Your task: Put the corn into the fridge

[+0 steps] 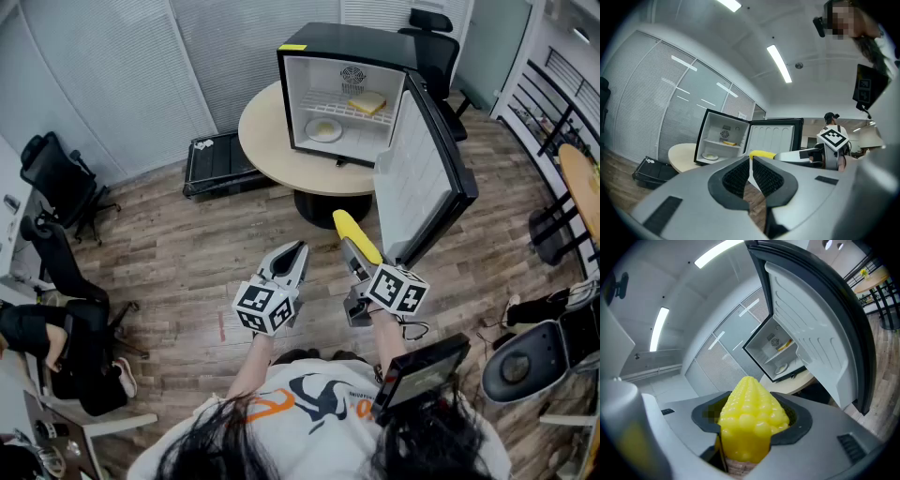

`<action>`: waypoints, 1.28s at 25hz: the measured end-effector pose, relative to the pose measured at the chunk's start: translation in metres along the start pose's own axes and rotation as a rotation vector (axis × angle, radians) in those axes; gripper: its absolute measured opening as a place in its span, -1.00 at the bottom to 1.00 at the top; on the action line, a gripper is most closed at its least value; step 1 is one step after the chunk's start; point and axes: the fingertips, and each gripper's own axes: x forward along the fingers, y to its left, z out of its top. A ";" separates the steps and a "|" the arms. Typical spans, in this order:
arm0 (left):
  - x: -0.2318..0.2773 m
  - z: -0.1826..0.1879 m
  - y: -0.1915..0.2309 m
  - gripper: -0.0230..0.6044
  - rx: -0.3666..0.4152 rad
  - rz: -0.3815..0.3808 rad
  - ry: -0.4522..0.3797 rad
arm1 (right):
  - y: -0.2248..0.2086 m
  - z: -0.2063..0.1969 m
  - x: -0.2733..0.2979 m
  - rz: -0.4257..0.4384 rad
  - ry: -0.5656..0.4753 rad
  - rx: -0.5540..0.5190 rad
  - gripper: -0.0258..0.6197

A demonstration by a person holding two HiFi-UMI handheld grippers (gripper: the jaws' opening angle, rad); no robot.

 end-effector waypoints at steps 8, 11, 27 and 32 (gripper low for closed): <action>0.008 -0.018 -0.018 -0.88 -0.026 -0.021 0.039 | -0.007 -0.004 -0.017 -0.024 -0.007 -0.037 -0.12; 0.012 -0.019 -0.021 -0.88 -0.033 -0.023 0.043 | -0.009 -0.002 -0.020 -0.027 -0.010 -0.057 -0.12; 0.044 -0.028 -0.020 -0.88 -0.030 0.022 0.046 | -0.025 -0.001 -0.004 0.019 0.048 -0.080 -0.12; 0.047 -0.034 -0.016 -0.88 -0.034 0.051 0.059 | -0.026 -0.004 0.006 0.043 0.085 -0.090 -0.12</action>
